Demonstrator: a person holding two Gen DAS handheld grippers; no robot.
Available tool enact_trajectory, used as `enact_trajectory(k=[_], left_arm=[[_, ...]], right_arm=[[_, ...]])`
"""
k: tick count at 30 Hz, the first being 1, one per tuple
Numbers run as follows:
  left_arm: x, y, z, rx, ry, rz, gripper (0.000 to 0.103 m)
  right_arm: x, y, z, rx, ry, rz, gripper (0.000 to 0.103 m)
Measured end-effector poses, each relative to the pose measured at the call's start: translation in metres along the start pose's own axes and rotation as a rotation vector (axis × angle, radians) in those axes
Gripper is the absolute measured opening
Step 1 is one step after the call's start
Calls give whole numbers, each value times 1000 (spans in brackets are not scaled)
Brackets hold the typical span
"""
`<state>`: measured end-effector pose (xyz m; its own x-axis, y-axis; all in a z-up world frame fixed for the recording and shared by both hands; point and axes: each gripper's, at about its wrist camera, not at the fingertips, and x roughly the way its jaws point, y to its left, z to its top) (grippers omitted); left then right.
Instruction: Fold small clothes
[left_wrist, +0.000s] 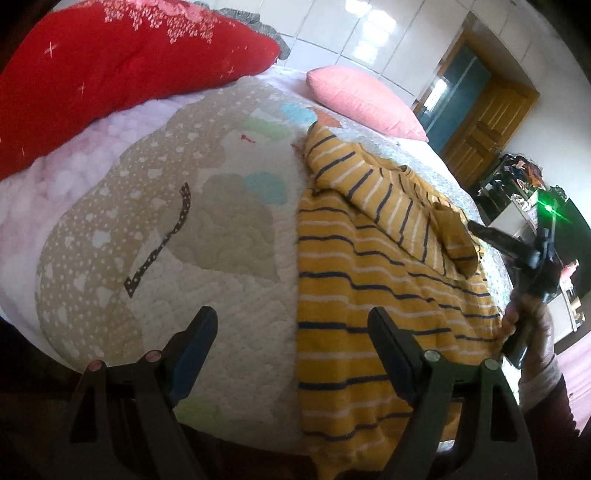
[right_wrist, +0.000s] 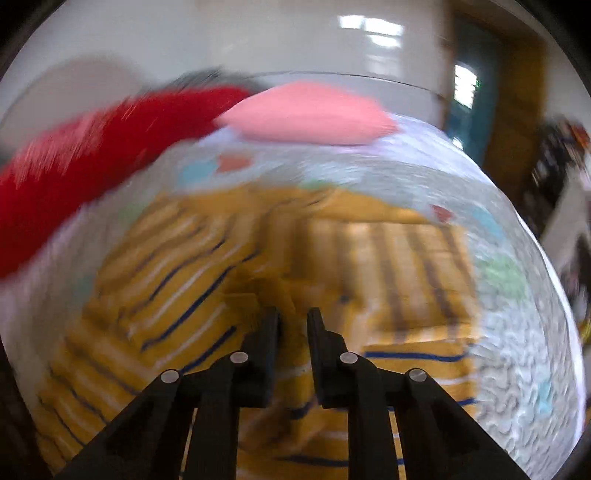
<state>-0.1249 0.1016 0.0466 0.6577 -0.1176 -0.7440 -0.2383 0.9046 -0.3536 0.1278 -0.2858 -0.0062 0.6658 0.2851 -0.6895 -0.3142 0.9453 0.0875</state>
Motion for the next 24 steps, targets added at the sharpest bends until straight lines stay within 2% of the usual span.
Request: enact_trajectory(k=[5, 7, 8, 9, 11, 14, 17, 18, 19, 20, 21, 23, 24], left_arm=[[8, -4, -3, -9, 21, -17, 82], [10, -8, -3, -2, 26, -19, 82], [12, -11, -3, 1, 30, -21, 82], [13, -13, -3, 3, 35, -23, 82], [15, -18, -3, 7, 41, -30, 82], [15, -27, -6, 31, 44, -38, 82], [15, -31, -8, 44, 49, -36, 82], [15, -31, -9, 42, 50, -37, 82], [14, -30, -9, 37, 50, -39, 82], [13, -30, -9, 34, 49, -40, 82], [11, -29, -9, 31, 47, -41, 82], [8, -26, -9, 28, 37, -41, 82], [7, -25, -9, 26, 33, -40, 82]], right_arm=[[-6, -64, -1, 167, 11, -164, 16], [-15, -66, -6, 168, 2, -55, 17], [-19, -61, -7, 142, 4, 24, 27], [-22, -50, -9, 102, 3, 84, 53], [-31, -27, -14, 17, -20, 139, 78], [-35, 21, -23, -166, -38, 145, 81], [-23, 55, -29, -298, -34, 51, 83], [-11, 68, -30, -351, -25, -45, 80], [1, 70, -29, -377, -14, -91, 71], [10, 70, -28, -384, 3, -103, 33], [23, 65, -25, -357, 48, -106, 10], [22, 50, -24, -269, 53, -87, 9], [18, 32, -20, -183, 43, -74, 8]])
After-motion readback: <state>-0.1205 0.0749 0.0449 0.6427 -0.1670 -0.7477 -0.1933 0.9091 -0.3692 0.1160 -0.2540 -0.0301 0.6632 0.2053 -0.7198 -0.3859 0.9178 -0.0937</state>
